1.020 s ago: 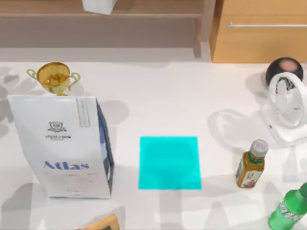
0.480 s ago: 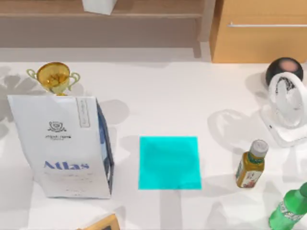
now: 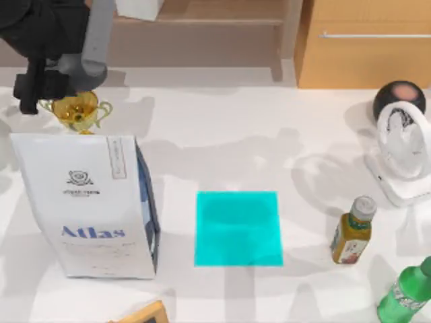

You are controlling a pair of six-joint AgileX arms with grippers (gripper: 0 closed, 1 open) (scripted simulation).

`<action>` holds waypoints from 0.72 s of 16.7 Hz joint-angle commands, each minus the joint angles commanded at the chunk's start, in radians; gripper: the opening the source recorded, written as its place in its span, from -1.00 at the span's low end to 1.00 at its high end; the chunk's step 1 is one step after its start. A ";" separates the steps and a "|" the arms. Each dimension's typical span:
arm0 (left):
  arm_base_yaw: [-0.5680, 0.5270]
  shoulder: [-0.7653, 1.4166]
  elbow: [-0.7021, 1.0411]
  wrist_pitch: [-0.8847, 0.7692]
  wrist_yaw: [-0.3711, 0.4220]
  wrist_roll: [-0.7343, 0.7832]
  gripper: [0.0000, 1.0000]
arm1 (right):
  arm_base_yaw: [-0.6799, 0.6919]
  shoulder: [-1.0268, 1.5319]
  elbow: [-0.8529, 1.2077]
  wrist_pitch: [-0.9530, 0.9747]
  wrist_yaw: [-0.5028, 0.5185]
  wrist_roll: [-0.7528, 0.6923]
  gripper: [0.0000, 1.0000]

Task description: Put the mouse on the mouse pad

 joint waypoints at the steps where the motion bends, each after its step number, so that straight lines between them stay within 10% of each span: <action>1: -0.058 0.048 0.038 -0.008 0.007 0.102 -1.00 | 0.000 0.000 0.000 0.000 0.000 0.000 1.00; 12: -0.582 0.351 0.154 -0.146 -0.076 0.837 -1.00 | 0.000 0.000 0.000 0.000 0.000 0.000 1.00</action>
